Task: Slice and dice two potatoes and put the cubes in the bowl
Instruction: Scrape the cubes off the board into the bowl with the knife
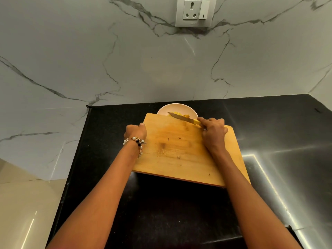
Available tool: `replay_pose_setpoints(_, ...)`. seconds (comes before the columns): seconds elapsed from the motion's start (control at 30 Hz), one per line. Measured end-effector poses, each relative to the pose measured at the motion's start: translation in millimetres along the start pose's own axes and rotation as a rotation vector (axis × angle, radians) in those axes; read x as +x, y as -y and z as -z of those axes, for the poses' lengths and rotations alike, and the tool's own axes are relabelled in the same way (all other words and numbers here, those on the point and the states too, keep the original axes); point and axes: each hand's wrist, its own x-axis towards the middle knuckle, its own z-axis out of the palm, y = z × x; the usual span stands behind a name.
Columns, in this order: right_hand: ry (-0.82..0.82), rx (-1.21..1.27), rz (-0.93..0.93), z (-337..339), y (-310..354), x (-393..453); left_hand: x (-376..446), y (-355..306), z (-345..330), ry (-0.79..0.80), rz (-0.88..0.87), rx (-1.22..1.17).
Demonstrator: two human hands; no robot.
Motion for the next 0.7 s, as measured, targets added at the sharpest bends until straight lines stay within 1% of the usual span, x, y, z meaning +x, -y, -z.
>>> replay_pose_setpoints(0.17,-0.031,0.067,-0.031,1.0,0.2,8.0,0.8,0.4,4.4,-0.013,-0.001,0.002)
replay_pose_setpoints(0.27,-0.058,0.096,-0.084,2.5,-5.1,1.9,2.0,0.7,8.0,-0.017,0.01,0.005)
replay_pose_setpoints(0.3,-0.096,0.123,-0.078,4.8,-5.9,-1.0,1.7,0.6,9.2,-0.017,0.015,0.004)
replay_pose_setpoints(0.37,-0.131,0.198,0.015,14.0,-4.9,-10.5,1.3,1.1,10.7,-0.024,0.023,0.0)
replay_pose_setpoints(0.4,-0.094,0.244,0.068,20.2,-3.5,-16.8,1.7,1.8,12.0,-0.033,0.025,0.0)
replay_pose_setpoints(0.47,0.043,0.325,0.138,33.5,-2.7,-31.3,2.2,2.7,14.0,-0.042,0.03,-0.001)
replay_pose_setpoints(0.57,0.197,0.309,0.244,43.8,-15.1,-48.4,3.0,3.0,17.2,-0.045,0.037,-0.006)
replay_pose_setpoints(0.63,0.257,0.283,0.294,45.6,-22.7,-55.2,3.8,2.4,19.3,-0.046,0.039,-0.013)
replay_pose_setpoints(0.7,0.271,0.238,0.325,45.2,-23.0,-58.6,4.4,2.1,20.1,-0.047,0.037,-0.021)
